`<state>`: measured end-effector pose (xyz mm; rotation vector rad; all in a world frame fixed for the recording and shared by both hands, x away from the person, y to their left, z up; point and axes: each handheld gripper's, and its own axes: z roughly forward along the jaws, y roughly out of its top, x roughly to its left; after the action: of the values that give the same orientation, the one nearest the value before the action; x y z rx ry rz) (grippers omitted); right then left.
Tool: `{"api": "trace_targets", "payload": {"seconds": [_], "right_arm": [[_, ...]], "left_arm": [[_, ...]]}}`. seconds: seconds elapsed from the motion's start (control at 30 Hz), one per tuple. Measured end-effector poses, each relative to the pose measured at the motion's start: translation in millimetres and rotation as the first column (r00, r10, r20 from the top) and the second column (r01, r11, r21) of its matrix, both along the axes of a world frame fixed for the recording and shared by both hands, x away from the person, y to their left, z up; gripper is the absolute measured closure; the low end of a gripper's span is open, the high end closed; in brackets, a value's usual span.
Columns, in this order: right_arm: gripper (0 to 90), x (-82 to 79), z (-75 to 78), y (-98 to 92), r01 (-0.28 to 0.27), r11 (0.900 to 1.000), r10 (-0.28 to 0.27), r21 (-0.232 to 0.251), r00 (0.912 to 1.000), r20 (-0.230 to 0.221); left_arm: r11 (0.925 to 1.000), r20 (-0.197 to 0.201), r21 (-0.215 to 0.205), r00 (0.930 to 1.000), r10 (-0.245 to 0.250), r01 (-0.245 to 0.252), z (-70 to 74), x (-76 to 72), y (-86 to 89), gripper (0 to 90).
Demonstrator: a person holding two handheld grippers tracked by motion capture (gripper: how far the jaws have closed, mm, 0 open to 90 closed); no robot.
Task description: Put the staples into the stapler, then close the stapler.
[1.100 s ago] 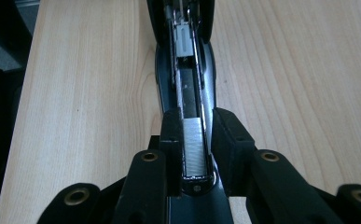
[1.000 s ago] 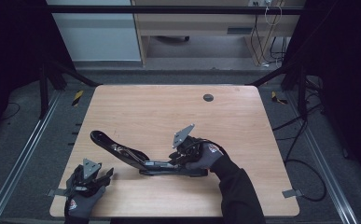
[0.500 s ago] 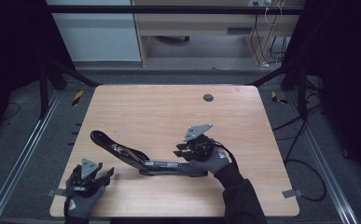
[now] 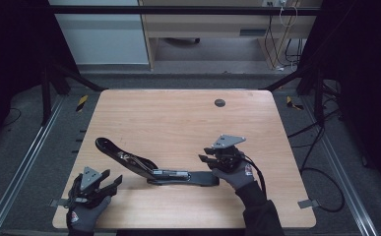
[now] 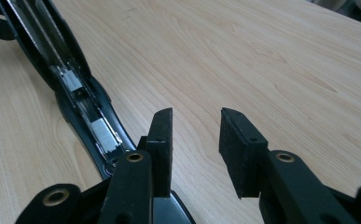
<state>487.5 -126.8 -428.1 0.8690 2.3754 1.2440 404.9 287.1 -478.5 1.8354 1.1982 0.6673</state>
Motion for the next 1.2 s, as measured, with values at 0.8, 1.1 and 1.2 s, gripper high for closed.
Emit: {"api": "trace_targets", "payload": {"seconds": [0.8,1.1,1.2], "right_arm": [[61.0,-42.2,-52.3,-50.1,0.203,0.976,-0.199,0.084,0.9788,-0.048],[65.3,-50.8,-54.2,-49.2,0.211,0.974,-0.208,0.078,0.9770,-0.046],[67.2,-53.0,-53.4,-48.4,0.204,0.976,-0.202,0.079,0.9787,-0.036]], "left_arm": [[0.9880,0.096,-0.144,0.9945,-0.043,0.056,43.4,-13.8,-10.5,35.0],[0.9854,0.128,-0.163,0.9913,-0.028,0.049,60.9,-13.4,-13.8,34.5],[0.9840,0.141,-0.174,0.9899,-0.015,0.040,67.2,-13.1,-14.5,34.5]]}}
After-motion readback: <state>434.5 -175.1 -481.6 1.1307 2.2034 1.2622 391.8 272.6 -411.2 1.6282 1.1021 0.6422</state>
